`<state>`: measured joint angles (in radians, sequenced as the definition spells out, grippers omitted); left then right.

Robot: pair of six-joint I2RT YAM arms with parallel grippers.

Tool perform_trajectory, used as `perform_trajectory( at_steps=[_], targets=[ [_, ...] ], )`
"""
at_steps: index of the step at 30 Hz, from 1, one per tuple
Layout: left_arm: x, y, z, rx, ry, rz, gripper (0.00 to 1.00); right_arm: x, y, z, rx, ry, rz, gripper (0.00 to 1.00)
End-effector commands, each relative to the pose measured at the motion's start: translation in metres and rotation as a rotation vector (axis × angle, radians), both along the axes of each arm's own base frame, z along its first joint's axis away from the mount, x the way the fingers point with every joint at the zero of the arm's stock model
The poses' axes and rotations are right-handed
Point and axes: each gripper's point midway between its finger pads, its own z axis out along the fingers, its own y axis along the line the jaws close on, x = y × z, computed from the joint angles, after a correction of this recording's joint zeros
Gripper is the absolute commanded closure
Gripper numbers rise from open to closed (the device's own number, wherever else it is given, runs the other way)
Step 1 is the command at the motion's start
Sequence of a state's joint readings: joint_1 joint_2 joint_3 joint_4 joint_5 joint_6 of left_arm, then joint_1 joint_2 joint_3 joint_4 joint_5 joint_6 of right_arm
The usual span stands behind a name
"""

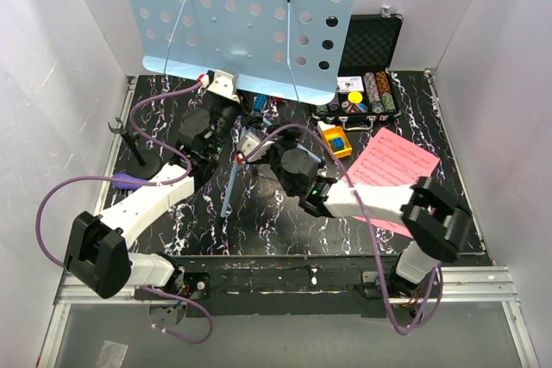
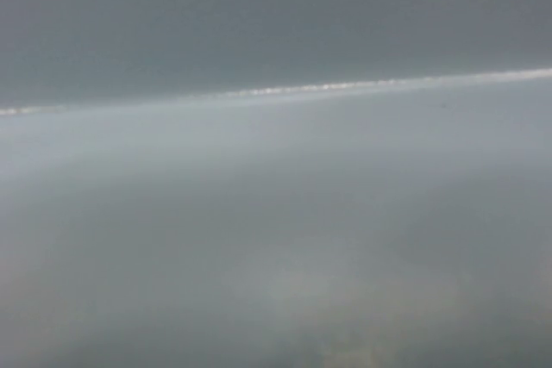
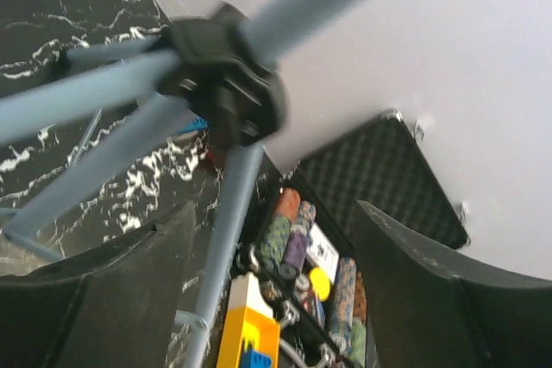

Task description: Pack up the instrument practice props

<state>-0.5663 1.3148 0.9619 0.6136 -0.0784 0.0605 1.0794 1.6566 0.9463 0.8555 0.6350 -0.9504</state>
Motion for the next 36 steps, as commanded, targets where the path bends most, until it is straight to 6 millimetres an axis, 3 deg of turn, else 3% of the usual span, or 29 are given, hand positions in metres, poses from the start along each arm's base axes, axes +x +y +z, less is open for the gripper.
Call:
perform_trajectory(
  at_steps=[1, 3, 8, 12, 15, 21, 24, 29, 31, 36],
  targets=[
    [0.003, -0.002, -0.050, 0.148, 0.101, 0.007, 1.00, -0.019, -0.032, 0.039, 0.248, 0.198, -0.045, 0.16],
    [0.003, -0.001, -0.050, 0.149, 0.099, 0.012, 1.00, -0.027, -0.037, 0.043, 0.300, 0.263, -0.049, 0.15],
    [0.004, 0.000, -0.048, 0.136, 0.099, 0.019, 1.00, -0.067, -0.030, 0.006, 0.460, 0.694, 0.017, 0.14],
    [0.003, 0.001, -0.043, 0.117, 0.096, 0.021, 1.00, -0.082, -0.026, -0.019, 0.727, 1.060, 0.026, 0.18],
    [0.001, 0.002, -0.036, 0.107, 0.088, 0.019, 1.00, -0.089, -0.014, -0.012, 0.960, 1.327, 0.133, 0.20],
    [-0.004, 0.004, -0.026, 0.086, 0.064, 0.015, 1.00, -0.068, -0.005, 0.029, 1.358, 1.556, 0.320, 0.19],
    [-0.004, 0.003, -0.026, 0.086, 0.062, 0.011, 1.00, -0.056, 0.003, 0.045, 1.452, 1.622, 0.360, 0.18],
    [-0.005, 0.004, -0.028, 0.086, 0.060, 0.009, 1.00, -0.038, 0.019, 0.058, 1.620, 1.759, 0.428, 0.22],
    [-0.006, 0.004, -0.029, 0.091, 0.061, 0.010, 1.00, -0.030, 0.027, 0.053, 1.650, 1.812, 0.427, 0.26],
    [-0.006, 0.006, -0.029, 0.101, 0.052, 0.017, 1.00, -0.017, 0.026, 0.051, 1.740, 1.792, 0.387, 0.31]
  ],
)
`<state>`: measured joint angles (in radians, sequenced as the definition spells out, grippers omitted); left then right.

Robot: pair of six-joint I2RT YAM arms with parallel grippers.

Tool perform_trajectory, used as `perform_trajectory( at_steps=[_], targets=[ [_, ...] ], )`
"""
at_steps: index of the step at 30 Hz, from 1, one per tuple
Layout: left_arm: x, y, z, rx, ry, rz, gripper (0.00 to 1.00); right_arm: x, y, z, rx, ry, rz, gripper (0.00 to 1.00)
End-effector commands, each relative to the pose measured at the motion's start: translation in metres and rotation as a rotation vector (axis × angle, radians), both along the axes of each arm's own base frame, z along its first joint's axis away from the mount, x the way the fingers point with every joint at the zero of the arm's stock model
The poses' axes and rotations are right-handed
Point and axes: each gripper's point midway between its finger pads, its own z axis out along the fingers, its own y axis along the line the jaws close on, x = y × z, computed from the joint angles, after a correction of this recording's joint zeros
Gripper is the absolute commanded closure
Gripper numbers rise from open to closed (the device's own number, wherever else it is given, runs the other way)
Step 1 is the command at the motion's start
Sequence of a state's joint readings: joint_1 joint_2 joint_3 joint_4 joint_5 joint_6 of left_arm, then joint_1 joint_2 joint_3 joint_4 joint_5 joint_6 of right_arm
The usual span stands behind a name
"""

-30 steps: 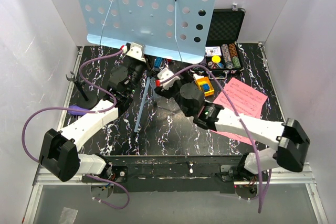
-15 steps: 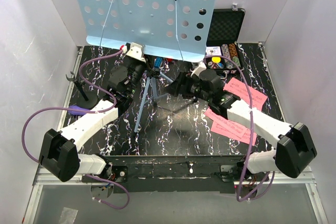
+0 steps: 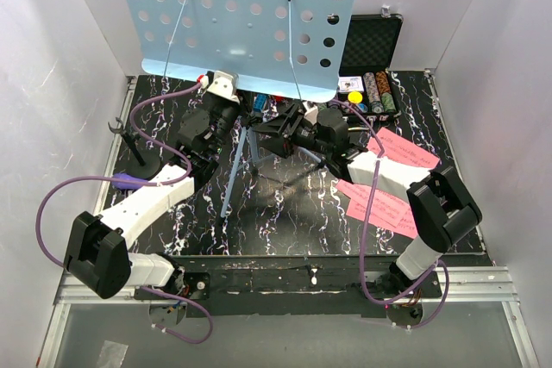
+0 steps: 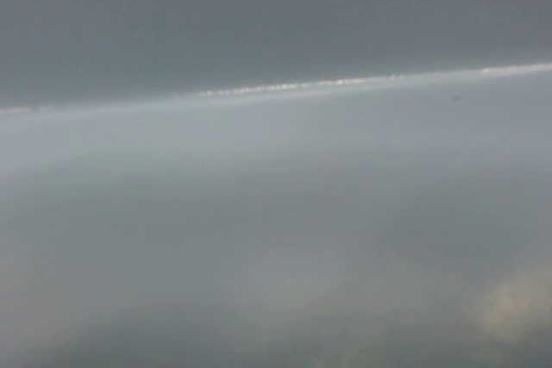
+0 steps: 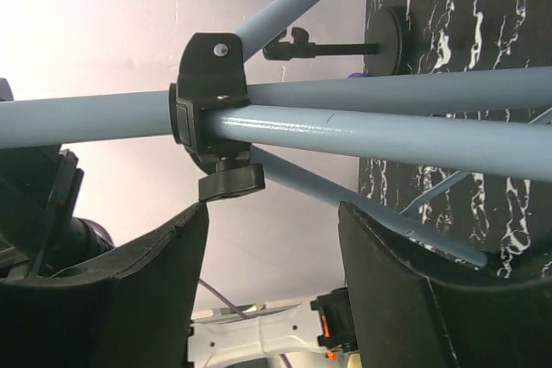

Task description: Pack up the instrument practice props

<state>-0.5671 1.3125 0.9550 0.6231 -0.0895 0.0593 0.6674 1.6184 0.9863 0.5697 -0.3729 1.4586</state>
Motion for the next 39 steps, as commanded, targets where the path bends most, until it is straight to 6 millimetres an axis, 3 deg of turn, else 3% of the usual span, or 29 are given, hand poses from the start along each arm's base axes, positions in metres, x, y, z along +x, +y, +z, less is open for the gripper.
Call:
perform_trajectory(
  at_steps=[1, 7, 13, 20, 34, 39],
  targets=[
    [-0.007, 0.004, -0.029, 0.108, 0.052, 0.005, 1.00, 0.009, -0.001, 0.056, 0.171, -0.029, -0.034, 0.31],
    [-0.009, 0.004, -0.026, 0.108, 0.042, 0.002, 1.00, 0.021, -0.003, 0.068, 0.207, -0.033, -0.088, 0.33],
    [-0.009, 0.004, -0.027, 0.110, 0.042, 0.001, 1.00, 0.029, 0.003, 0.064, 0.176, 0.001, -0.091, 0.44],
    [-0.007, 0.003, -0.036, 0.115, 0.059, 0.001, 1.00, 0.023, 0.010, 0.060, 0.130, 0.006, -0.061, 0.53],
    [-0.005, 0.004, -0.051, 0.127, 0.094, 0.007, 1.00, 0.017, 0.025, 0.062, 0.113, -0.027, 0.023, 0.97],
    [-0.006, 0.003, -0.061, 0.127, 0.115, 0.002, 1.00, 0.017, 0.026, 0.071, 0.019, -0.163, 0.042, 0.99]
  ],
)
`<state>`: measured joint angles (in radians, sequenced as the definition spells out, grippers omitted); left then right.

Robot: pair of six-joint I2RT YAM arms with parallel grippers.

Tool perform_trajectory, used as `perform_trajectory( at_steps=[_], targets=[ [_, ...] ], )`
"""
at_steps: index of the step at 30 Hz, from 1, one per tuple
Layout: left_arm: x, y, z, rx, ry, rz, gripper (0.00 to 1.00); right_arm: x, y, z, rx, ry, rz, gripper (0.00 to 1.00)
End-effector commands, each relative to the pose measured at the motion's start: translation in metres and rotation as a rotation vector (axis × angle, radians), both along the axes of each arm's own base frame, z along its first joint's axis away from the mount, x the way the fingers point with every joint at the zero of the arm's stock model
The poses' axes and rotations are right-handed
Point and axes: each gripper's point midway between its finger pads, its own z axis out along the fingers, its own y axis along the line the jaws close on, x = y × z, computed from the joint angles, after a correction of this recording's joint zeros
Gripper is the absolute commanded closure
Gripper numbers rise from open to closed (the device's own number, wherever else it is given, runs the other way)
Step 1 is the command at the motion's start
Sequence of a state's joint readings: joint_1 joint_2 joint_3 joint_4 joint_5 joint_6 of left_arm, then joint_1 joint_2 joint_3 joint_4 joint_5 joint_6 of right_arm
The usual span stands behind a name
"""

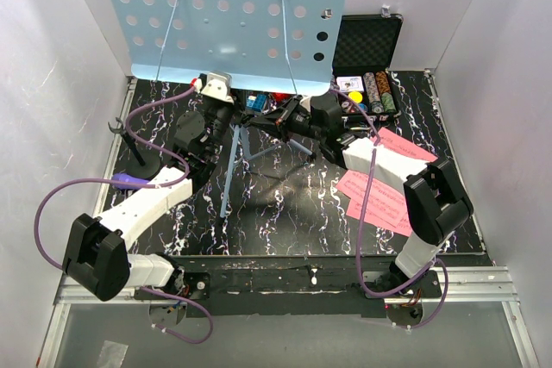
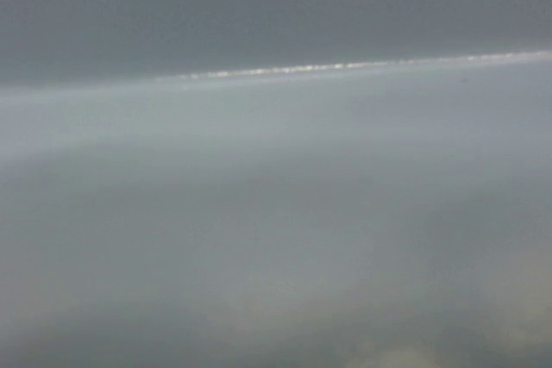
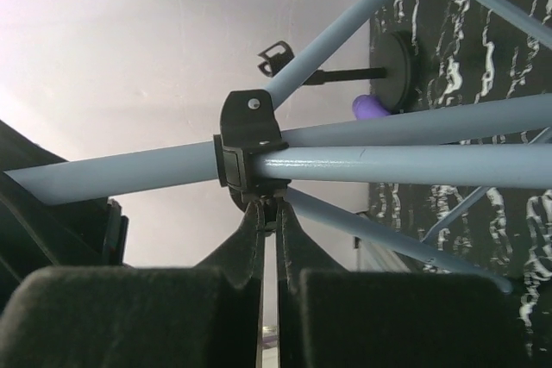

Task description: Pack up the instrument practice props

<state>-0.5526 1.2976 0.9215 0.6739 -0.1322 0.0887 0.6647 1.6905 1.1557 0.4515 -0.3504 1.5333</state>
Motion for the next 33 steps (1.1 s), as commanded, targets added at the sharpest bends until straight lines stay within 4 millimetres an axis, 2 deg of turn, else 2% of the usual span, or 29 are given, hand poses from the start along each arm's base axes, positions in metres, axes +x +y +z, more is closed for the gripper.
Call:
perform_trajectory(
  at_steps=[1, 4, 10, 15, 19, 22, 27, 33],
  targets=[
    [-0.008, -0.014, -0.064, 0.125, 0.153, -0.060, 1.00, -0.009, 0.011, 0.052, -0.037, -0.280, 0.081, 0.99],
    [-0.008, -0.014, -0.066, 0.129, 0.158, -0.060, 1.00, -0.009, 0.007, 0.050, -0.164, -0.432, 0.097, 0.99],
    [-0.008, -0.014, -0.068, 0.125, 0.169, -0.059, 1.00, -0.011, -0.006, 0.024, -0.579, -0.852, 0.071, 0.99],
    [-0.006, -0.016, -0.073, 0.109, 0.190, -0.065, 1.00, -0.002, -0.021, -0.002, -0.883, -1.080, 0.020, 0.99],
    [-0.005, -0.014, -0.076, 0.104, 0.200, -0.053, 1.00, 0.006, -0.034, -0.013, -1.051, -1.206, -0.056, 0.99],
    [-0.002, -0.013, -0.079, 0.112, 0.216, -0.039, 1.00, 0.010, -0.041, -0.019, -1.200, -1.326, -0.096, 0.99],
    [0.000, -0.011, -0.084, 0.113, 0.234, -0.021, 1.00, 0.011, -0.041, -0.022, -1.504, -1.623, -0.134, 0.99],
    [-0.001, -0.012, -0.089, 0.106, 0.248, -0.030, 1.00, 0.006, -0.042, -0.022, -1.697, -1.866, -0.119, 0.99]
  ],
)
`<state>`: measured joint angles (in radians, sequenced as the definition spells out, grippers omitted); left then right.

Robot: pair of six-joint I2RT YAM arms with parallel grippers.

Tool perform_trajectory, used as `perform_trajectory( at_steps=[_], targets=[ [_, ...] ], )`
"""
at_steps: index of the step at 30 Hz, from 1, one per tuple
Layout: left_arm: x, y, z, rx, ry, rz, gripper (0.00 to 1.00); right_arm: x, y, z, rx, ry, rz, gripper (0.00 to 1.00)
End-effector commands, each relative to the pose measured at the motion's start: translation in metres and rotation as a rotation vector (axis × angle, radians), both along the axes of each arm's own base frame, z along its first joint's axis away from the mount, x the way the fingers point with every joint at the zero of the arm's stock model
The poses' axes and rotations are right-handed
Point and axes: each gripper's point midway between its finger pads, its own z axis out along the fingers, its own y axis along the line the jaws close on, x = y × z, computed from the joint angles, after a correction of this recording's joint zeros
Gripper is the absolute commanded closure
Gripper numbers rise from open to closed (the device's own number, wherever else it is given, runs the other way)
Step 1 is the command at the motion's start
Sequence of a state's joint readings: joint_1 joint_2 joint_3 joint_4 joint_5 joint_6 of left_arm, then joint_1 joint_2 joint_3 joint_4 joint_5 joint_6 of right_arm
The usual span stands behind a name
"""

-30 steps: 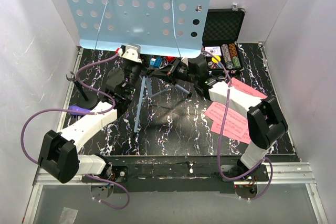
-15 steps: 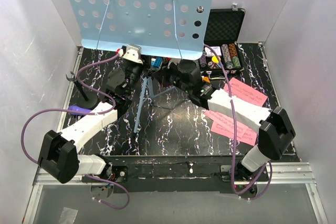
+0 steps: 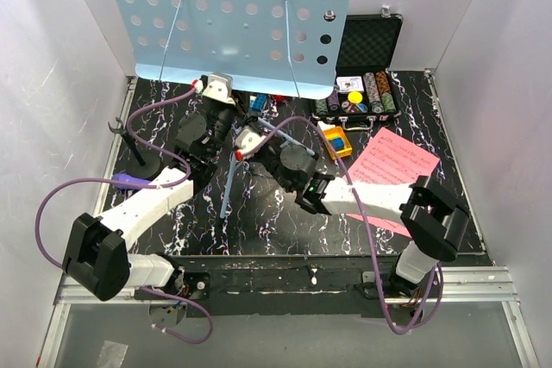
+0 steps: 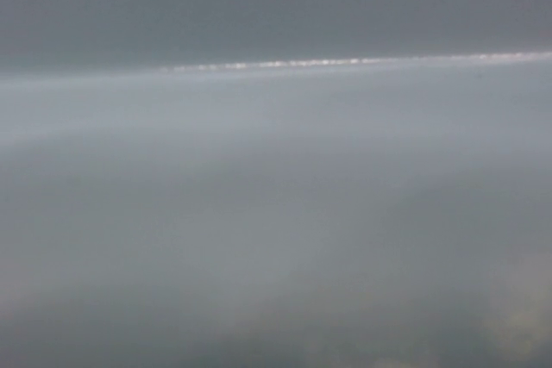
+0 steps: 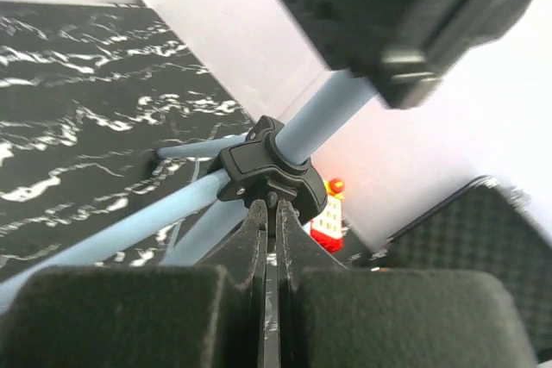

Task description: Pack up the instrument practice props

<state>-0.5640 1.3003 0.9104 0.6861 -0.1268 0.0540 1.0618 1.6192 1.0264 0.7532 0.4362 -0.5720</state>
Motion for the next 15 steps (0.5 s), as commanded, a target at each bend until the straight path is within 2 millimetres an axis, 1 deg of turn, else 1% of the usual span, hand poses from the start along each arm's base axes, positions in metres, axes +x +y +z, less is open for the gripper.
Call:
perform_trajectory(
  at_steps=[1, 2, 3, 5, 6, 8, 9, 10, 11, 12, 13, 14, 15],
  targets=[
    [0.002, -0.006, -0.084, 0.138, 0.228, -0.009, 1.00, 0.020, -0.042, -0.026, -0.351, -0.235, -0.201, 0.99],
    [0.002, -0.006, -0.085, 0.143, 0.229, -0.011, 1.00, 0.021, -0.045, -0.020, -0.361, -0.280, -0.225, 0.99],
    [0.002, -0.007, -0.087, 0.151, 0.230, -0.015, 1.00, 0.021, -0.047, -0.006, -0.354, -0.331, -0.250, 0.99],
    [0.002, -0.007, -0.086, 0.155, 0.230, -0.013, 1.00, 0.020, -0.049, 0.006, -0.332, -0.346, -0.273, 0.99],
    [0.002, -0.006, -0.087, 0.157, 0.231, -0.011, 1.00, 0.019, -0.050, 0.011, -0.306, -0.333, -0.282, 0.99],
    [0.001, -0.006, -0.086, 0.158, 0.230, -0.010, 1.00, 0.018, -0.056, 0.010, -0.283, -0.235, -0.320, 0.99],
    [0.002, -0.005, -0.088, 0.159, 0.233, -0.006, 1.00, 0.015, -0.058, 0.009, -0.298, -0.175, -0.322, 0.94],
    [0.002, -0.005, -0.088, 0.160, 0.236, -0.003, 1.00, 0.006, -0.057, 0.005, -0.287, -0.115, -0.278, 0.79],
    [0.002, -0.004, -0.090, 0.163, 0.241, -0.001, 1.00, -0.004, -0.057, -0.002, -0.271, -0.040, -0.218, 0.66],
    [0.003, -0.004, -0.091, 0.165, 0.247, 0.005, 1.00, -0.017, -0.054, -0.001, -0.231, 0.026, -0.140, 0.44],
    [0.004, -0.003, -0.091, 0.164, 0.249, 0.007, 1.00, -0.023, -0.059, 0.002, -0.179, 0.083, -0.126, 0.30],
    [0.004, -0.003, -0.091, 0.163, 0.252, 0.012, 1.00, -0.029, -0.060, 0.007, -0.147, 0.107, -0.106, 0.20],
    [0.004, -0.003, -0.092, 0.164, 0.253, 0.012, 1.00, -0.031, -0.064, 0.009, -0.128, 0.121, -0.109, 0.17]
  ],
)
